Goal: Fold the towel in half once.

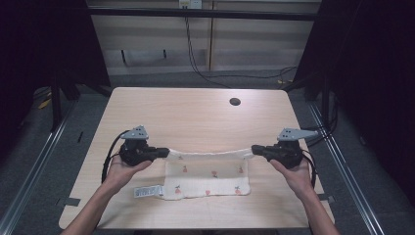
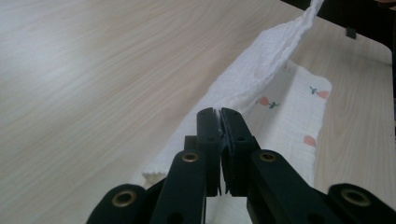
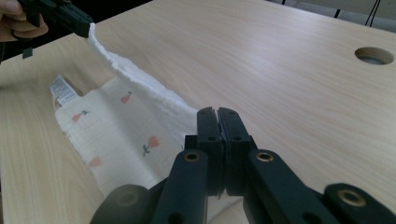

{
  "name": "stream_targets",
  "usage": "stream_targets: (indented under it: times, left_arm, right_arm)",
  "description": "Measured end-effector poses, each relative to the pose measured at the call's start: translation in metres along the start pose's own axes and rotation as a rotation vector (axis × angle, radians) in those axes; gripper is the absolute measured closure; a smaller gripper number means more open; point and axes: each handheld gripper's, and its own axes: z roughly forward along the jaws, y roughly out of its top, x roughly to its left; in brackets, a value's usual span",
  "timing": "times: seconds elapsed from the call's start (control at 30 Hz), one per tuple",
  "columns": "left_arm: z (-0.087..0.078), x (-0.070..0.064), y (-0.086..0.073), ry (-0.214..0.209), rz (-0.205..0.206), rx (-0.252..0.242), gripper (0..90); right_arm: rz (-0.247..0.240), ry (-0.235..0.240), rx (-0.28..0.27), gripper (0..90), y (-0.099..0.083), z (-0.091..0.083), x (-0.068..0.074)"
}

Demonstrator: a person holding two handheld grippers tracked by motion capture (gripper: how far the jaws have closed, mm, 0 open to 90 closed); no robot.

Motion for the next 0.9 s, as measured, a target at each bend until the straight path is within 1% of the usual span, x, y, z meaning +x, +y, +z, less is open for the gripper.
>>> stream_targets:
  times: [0.03,0.27,0.3,0.33,0.4,0.43,0.5,0.53,0.57,0.63,0.67,0.7,0.77,0.83,0.9]
  left_arm:
    - [0.001,-0.002,-0.003,-0.004,0.005,0.006,87.2]
    - [0.002,-0.013,-0.017,-0.016,0.006,0.039,87.1]
    - [0.002,-0.016,-0.018,-0.019,0.008,0.032,87.0]
    - [0.002,-0.02,-0.02,-0.028,0.015,0.026,87.0]
    - [0.003,-0.027,-0.022,-0.036,0.037,0.049,86.9]
    - [0.003,-0.03,-0.024,-0.028,0.048,0.059,86.9]
    - [0.0,-0.032,-0.028,-0.041,0.038,0.056,86.9]
    - [-0.001,-0.032,-0.03,-0.027,0.044,0.061,86.8]
    - [-0.002,-0.032,-0.034,-0.025,0.027,0.051,86.8]
    - [-0.003,-0.032,-0.042,-0.04,0.009,0.053,86.7]
    - [-0.001,-0.034,-0.046,-0.044,0.002,0.063,86.5]
    - [0.0,-0.036,-0.049,-0.051,0.007,0.076,86.3]
    - [0.003,-0.038,-0.052,-0.065,0.013,0.096,85.9]
    - [0.006,-0.04,-0.054,-0.083,0.006,0.111,85.0]
    - [0.008,-0.044,-0.056,-0.093,0.009,0.121,83.3]
  right_arm:
    - [0.0,0.003,0.002,88.7,-0.002,0.0,0.001]
    - [0.005,0.016,0.032,88.7,-0.023,0.0,0.01]
    - [0.005,0.017,0.036,88.6,-0.026,0.0,0.011]
    - [0.01,0.014,0.041,88.6,-0.028,0.0,0.012]
    - [0.018,0.019,0.048,88.6,-0.034,0.001,0.014]
    - [0.018,0.018,0.05,88.6,-0.037,0.001,0.016]
    - [0.016,0.019,0.06,88.6,-0.04,0.0,0.018]
    - [0.016,0.02,0.062,88.6,-0.042,-0.001,0.019]
    - [0.018,0.022,0.063,88.6,-0.044,-0.002,0.02]
    - [0.017,0.022,0.081,88.6,-0.048,-0.003,0.022]
    - [0.013,0.02,0.086,88.6,-0.05,-0.002,0.023]
    - [0.017,0.026,0.095,88.5,-0.053,-0.002,0.024]
    - [0.018,0.027,0.108,88.4,-0.056,-0.001,0.025]
    - [0.025,0.031,0.12,88.1,-0.059,0.001,0.025]
    - [0.016,0.023,0.15,86.5,-0.064,0.003,0.026]
